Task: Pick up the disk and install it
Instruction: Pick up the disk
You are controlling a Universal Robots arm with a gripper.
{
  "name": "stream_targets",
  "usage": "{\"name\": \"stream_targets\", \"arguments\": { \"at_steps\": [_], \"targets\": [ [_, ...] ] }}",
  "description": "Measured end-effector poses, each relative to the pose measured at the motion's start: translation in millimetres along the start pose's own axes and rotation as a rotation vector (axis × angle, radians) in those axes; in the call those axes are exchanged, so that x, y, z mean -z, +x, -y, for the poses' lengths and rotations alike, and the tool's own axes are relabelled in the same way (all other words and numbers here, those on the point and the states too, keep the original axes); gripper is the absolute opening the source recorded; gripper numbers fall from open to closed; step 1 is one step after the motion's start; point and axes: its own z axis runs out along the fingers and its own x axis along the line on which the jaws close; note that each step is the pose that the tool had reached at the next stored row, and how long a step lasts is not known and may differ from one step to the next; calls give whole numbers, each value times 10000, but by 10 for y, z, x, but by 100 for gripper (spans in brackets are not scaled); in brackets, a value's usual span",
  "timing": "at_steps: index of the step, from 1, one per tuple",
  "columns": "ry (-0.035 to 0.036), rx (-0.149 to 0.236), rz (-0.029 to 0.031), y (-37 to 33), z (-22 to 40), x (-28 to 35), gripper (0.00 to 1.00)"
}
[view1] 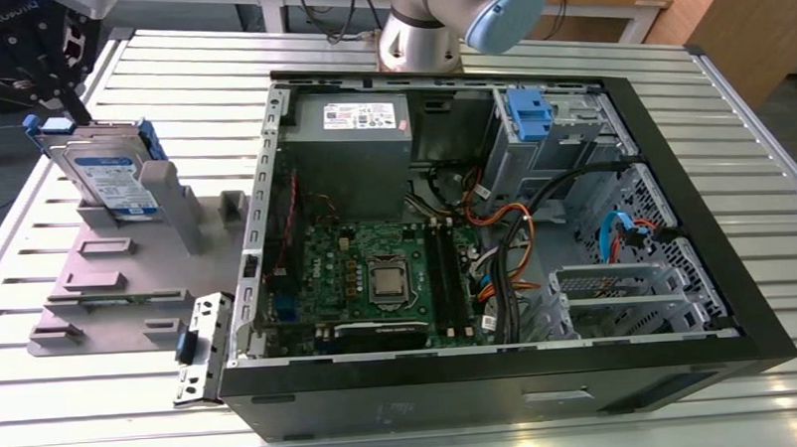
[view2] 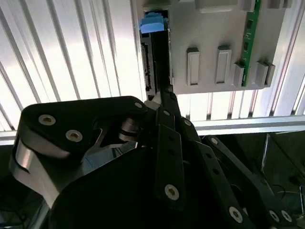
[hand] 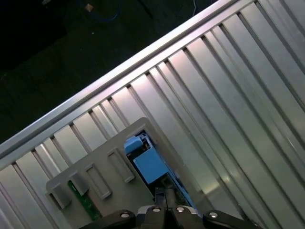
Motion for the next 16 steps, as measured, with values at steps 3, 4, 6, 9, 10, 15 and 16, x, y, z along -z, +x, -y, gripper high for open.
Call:
{"name": "stream_targets", "arguments": {
  "at_steps": [3,4,6,9,10,15,16],
  "targets": [
    [-14,540,-16,0,0,-3,11],
    [-18,719,-22,0,0,-5,11],
    [-25,1096,-33,0,0,-8,11],
    [-36,1633,-50,0,0,-13,11],
    [-40,1815,-56,1,1,-14,11],
    [-61,2730,-81,1,1,-22,11],
    [-65,2908,-86,1,1,-24,11]
  ]
}}
